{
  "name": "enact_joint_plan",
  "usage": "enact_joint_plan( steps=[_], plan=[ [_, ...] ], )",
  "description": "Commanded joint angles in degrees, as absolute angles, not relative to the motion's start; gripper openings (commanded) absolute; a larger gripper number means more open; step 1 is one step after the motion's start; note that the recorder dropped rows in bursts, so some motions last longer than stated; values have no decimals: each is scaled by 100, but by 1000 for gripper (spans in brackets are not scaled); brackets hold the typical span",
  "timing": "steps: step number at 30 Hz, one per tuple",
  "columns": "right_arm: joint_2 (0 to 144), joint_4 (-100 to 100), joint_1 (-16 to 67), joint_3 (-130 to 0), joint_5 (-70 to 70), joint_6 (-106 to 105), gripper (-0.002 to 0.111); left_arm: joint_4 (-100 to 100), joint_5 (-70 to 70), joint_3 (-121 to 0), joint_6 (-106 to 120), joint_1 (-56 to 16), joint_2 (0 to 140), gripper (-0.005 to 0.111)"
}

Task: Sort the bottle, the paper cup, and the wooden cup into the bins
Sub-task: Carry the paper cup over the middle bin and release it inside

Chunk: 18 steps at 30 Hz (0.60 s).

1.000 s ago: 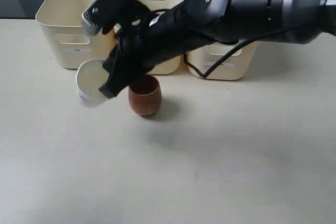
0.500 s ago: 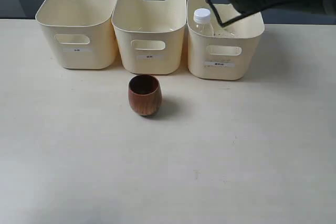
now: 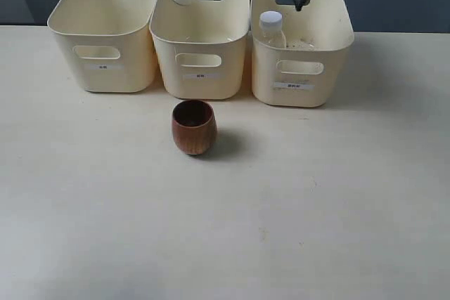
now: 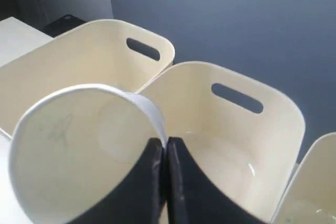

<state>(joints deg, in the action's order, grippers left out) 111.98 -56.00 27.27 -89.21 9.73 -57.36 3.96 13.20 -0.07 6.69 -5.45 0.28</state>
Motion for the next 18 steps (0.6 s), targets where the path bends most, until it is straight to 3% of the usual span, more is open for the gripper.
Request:
enact_joint_plan(
  steps=[1,18],
  plan=[
    [11646,-5498,2508,-9235,1501,-5505,-1,396,1289,0,658,-587,0,0],
    [12416,-2320,2329,-9806,2081,-2964,-1,396,1289,0,658,-587,0,0]
  ],
)
